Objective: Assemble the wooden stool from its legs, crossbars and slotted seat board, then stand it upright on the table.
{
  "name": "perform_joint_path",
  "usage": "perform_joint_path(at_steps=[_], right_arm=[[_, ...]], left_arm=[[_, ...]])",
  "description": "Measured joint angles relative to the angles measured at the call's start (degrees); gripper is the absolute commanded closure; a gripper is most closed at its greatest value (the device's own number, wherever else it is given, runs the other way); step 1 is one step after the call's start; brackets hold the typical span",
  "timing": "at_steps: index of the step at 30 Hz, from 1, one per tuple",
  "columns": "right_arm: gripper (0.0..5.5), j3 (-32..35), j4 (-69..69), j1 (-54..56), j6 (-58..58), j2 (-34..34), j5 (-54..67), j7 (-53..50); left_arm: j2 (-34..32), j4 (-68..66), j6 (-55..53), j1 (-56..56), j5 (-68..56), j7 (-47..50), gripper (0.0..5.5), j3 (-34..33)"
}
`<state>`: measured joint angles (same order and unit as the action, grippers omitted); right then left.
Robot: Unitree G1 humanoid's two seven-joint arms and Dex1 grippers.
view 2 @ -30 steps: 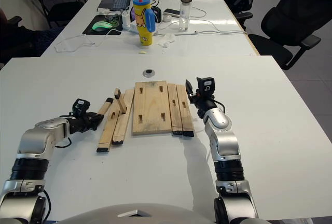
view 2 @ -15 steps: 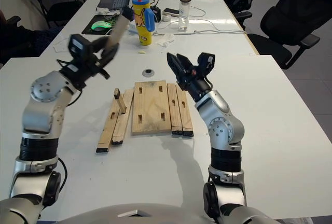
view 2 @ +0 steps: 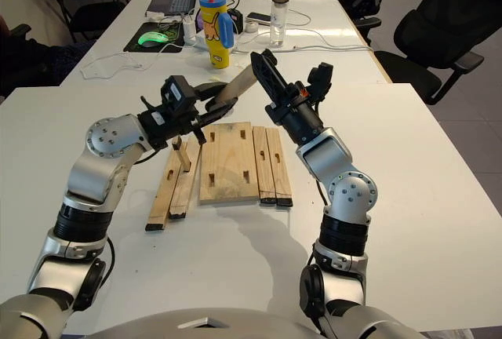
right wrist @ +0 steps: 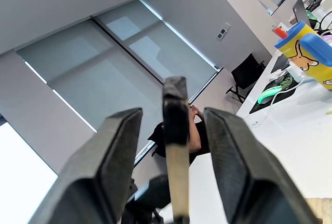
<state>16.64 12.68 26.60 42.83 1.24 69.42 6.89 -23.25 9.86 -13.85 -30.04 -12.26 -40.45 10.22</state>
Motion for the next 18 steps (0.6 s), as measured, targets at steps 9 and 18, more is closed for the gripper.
perform_joint_path(at_steps=[9,18], right_arm=[[5.08,0.0,-0.5,-0.1,-1.6,-0.4,0.9,-1.5],[5.08,-2.6,-1.6,0.0,-4.6,-2.4,-5.2,-0.4]], left_arm=[[0.6,-0.1,0.5,-0.2,0.6,0.1,4.17,0.1],[2.6,-1.7,-1.3,-0.1,2.9,2.0,3.58,0.5]])
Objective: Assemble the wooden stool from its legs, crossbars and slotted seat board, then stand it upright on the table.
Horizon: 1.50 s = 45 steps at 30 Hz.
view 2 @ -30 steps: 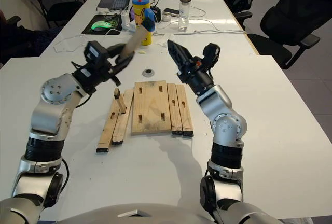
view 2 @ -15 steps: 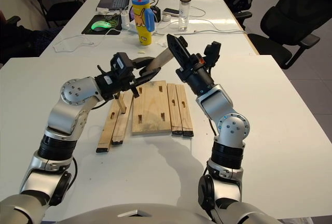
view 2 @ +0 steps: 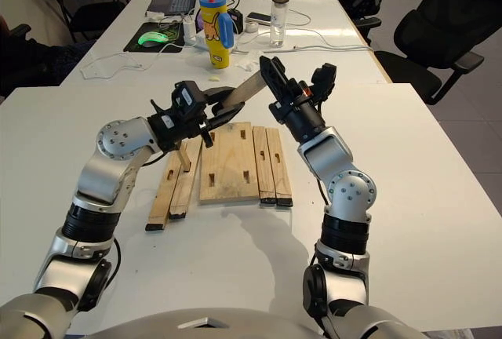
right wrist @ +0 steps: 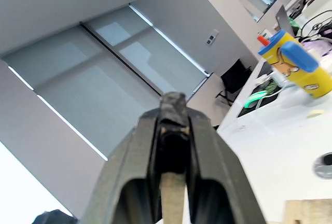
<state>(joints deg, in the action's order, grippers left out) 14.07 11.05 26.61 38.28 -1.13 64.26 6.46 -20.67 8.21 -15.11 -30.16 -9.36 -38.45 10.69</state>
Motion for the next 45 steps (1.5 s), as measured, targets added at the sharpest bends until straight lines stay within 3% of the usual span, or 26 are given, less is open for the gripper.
perform_joint_path(at_steps=[2,5,8,11,23,45], right_arm=[[5.08,-1.3,-0.7,-0.2,-1.8,-1.3,-5.2,-0.1],[5.08,-1.6,-2.7,-0.9,-5.2,-2.9,-12.4,-0.8],[5.08,-1.6,-5.4,-2.3,-8.5,-4.2,-19.1,-2.0],[5.08,-1.7,-5.6,-4.5,-10.3,-3.0,-21.8,-3.3],[5.08,-3.6,-9.3,-9.0,-13.7,2.9,-31.3,-7.5],[5.08,-2.9,-7.2,-11.3,-14.7,2.7,-36.7,-9.1]], left_arm=[[0.4,-0.4,-1.7,0.1,-1.0,1.6,3.23,-1.8],[1.3,-2.6,-3.8,-0.2,-6.3,6.1,2.80,-10.9],[2.4,-3.5,-4.9,-2.9,-14.0,11.4,2.75,-22.1],[2.6,-3.5,-4.5,-4.2,-16.8,13.6,2.75,-25.4],[4.7,-3.5,-4.6,-4.2,-18.7,16.8,2.75,-24.9],[4.7,-2.8,-4.6,-3.2,-18.8,18.6,2.75,-24.8]])
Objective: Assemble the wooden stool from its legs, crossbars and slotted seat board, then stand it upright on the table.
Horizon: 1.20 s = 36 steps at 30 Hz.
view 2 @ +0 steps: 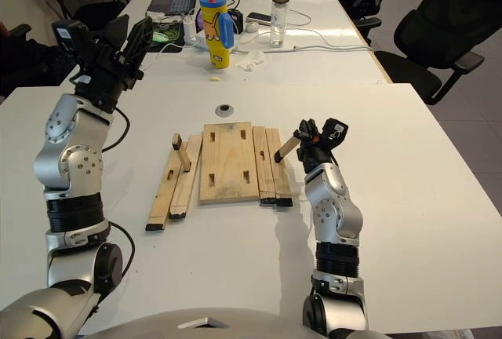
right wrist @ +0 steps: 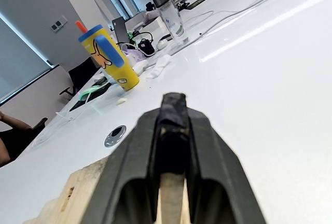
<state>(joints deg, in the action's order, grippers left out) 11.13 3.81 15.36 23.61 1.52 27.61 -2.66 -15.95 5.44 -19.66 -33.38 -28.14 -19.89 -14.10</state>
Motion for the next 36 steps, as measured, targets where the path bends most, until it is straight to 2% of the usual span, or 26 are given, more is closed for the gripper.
perform_joint_path(at_steps=[6,10,14,29,36], right_arm=[[5.08,-1.7,0.4,0.1,0.1,-0.9,-3.0,-0.3],[5.08,-7.9,0.6,-0.3,-2.1,-2.2,-11.2,-1.1],[5.08,-10.6,0.1,-1.3,-4.1,-2.5,-15.7,-1.2],[5.08,-5.1,0.1,-2.0,-4.5,1.2,-13.7,-2.2],[5.08,-9.7,0.1,-2.0,-4.5,-1.8,-18.8,-2.3]], left_arm=[[0.0,0.0,0.0,0.0,0.0,0.6,2.75,0.2],[0.0,0.1,0.4,0.0,0.1,1.5,2.75,0.2],[0.2,0.7,1.1,0.0,0.2,2.6,2.75,0.4],[0.9,1.9,1.1,0.1,0.3,5.6,2.75,1.1],[1.0,2.7,1.4,0.7,0.3,7.1,2.75,0.8]])
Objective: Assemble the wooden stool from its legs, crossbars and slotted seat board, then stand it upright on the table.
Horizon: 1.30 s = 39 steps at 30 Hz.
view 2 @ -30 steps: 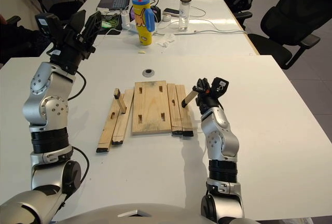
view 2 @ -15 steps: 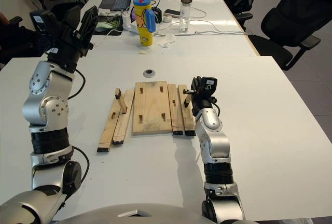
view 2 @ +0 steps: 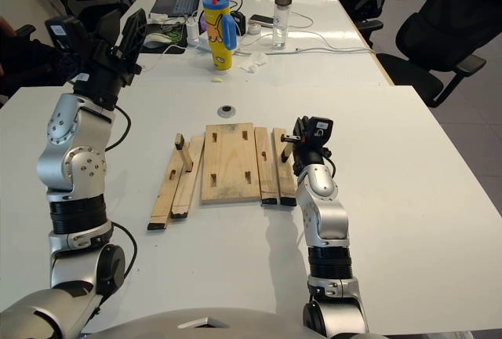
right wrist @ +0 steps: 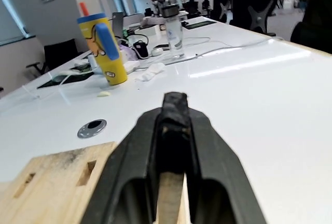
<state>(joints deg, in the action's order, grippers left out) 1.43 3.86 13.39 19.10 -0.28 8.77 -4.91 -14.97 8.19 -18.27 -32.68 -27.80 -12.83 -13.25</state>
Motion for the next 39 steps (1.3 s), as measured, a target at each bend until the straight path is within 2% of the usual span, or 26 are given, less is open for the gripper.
perform_joint_path(at_steps=[11,21,39], right_arm=[[5.08,-4.1,-1.6,-1.0,-4.7,-3.4,-4.0,3.2],[5.08,-0.6,-3.6,-2.3,-10.2,-3.3,-0.4,9.4],[5.08,-1.7,-4.5,-0.4,-8.4,-5.2,-1.5,12.0]], left_arm=[[0.0,1.7,0.1,1.6,1.0,1.7,2.75,-0.1],[0.6,2.3,1.0,2.5,1.9,2.5,2.75,0.3],[1.7,3.0,2.2,3.6,2.2,3.7,2.75,0.3]])
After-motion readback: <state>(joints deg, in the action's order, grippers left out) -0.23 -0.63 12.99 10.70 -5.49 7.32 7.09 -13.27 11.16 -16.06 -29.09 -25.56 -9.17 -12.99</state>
